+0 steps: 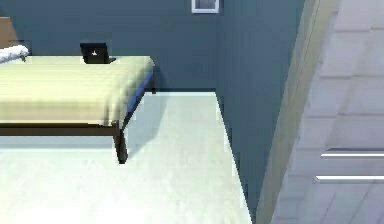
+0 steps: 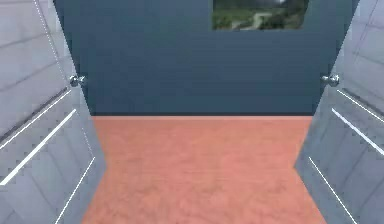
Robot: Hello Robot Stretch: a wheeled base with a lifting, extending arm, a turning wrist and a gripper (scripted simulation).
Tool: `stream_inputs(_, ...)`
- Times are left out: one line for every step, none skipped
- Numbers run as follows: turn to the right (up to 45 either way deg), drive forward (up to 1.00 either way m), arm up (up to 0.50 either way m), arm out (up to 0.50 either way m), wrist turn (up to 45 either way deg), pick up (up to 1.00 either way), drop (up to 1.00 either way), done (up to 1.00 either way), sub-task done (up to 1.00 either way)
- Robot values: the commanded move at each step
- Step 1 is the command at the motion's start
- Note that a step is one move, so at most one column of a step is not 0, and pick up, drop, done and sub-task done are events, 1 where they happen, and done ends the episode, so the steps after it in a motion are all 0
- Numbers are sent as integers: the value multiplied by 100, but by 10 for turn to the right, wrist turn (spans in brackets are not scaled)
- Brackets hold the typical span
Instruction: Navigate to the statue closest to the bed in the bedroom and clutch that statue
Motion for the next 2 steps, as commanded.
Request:
stream_inputs(450,0,0,0,0,0,0,0,0)
stream_inputs(240,0,0,0,0,0,0,0,0)
